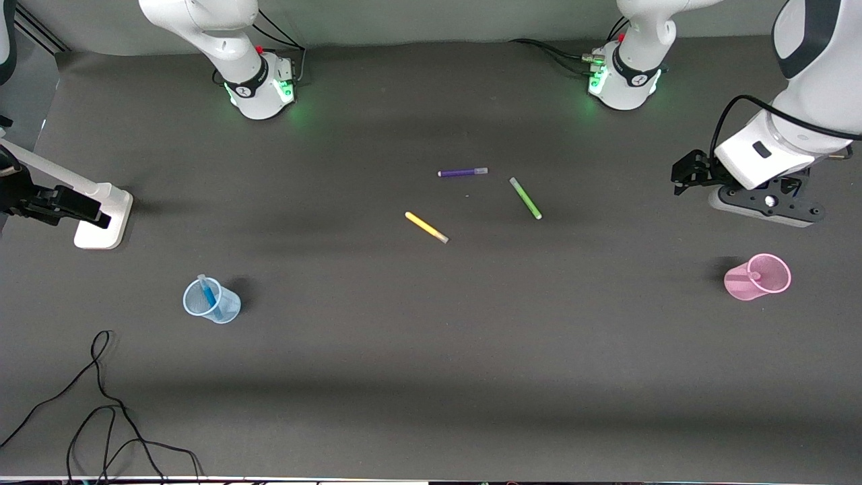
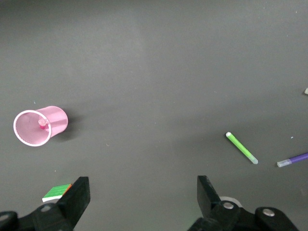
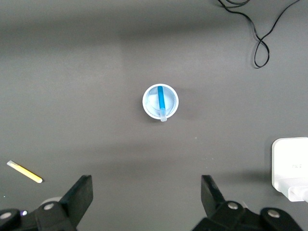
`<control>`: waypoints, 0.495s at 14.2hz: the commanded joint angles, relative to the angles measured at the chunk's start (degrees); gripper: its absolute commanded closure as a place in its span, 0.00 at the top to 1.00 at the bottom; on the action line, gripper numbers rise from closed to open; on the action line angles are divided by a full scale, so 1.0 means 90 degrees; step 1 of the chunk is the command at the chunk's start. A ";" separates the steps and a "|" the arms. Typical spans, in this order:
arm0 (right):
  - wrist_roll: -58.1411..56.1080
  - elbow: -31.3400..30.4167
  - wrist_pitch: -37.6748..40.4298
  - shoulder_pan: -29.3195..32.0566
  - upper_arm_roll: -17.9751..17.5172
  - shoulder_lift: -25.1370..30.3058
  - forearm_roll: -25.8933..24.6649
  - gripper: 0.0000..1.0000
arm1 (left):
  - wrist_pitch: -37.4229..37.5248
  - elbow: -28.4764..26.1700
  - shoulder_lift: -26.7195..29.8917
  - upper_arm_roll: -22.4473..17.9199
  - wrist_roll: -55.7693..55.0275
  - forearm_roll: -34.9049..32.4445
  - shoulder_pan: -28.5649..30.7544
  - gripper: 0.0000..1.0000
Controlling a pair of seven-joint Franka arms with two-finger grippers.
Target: Place pink and blue markers in matching cups
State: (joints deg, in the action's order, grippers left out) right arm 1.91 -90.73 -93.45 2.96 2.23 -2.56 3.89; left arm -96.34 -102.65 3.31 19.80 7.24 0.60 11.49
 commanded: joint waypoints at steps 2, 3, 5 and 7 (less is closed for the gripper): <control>0.0081 -0.0222 0.0032 -0.0367 0.0171 0.0265 -0.0324 1.00 | 0.0226 0.0146 0.0053 -0.0828 -0.0102 -0.0125 -0.0969 0.99; 0.0062 -0.0222 0.0061 -0.0368 0.0191 0.0265 -0.0324 1.00 | 0.0226 0.0136 0.0053 -0.1346 -0.0082 -0.0125 -0.1448 0.99; 0.0042 -0.0222 0.0090 -0.0358 0.0211 0.0275 -0.0324 1.00 | 0.0226 0.0107 0.0082 -0.1789 -0.0063 -0.0125 -0.1832 0.99; 0.0042 -0.0231 0.0100 -0.0358 0.0260 0.0304 -0.0324 1.00 | 0.0139 0.0087 0.0092 -0.2615 -0.0189 -0.0125 -0.2639 0.99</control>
State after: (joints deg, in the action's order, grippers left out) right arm 1.91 -91.01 -92.64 0.55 3.55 -1.79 2.02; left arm -95.54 -102.14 3.43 2.90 7.22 0.50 -5.26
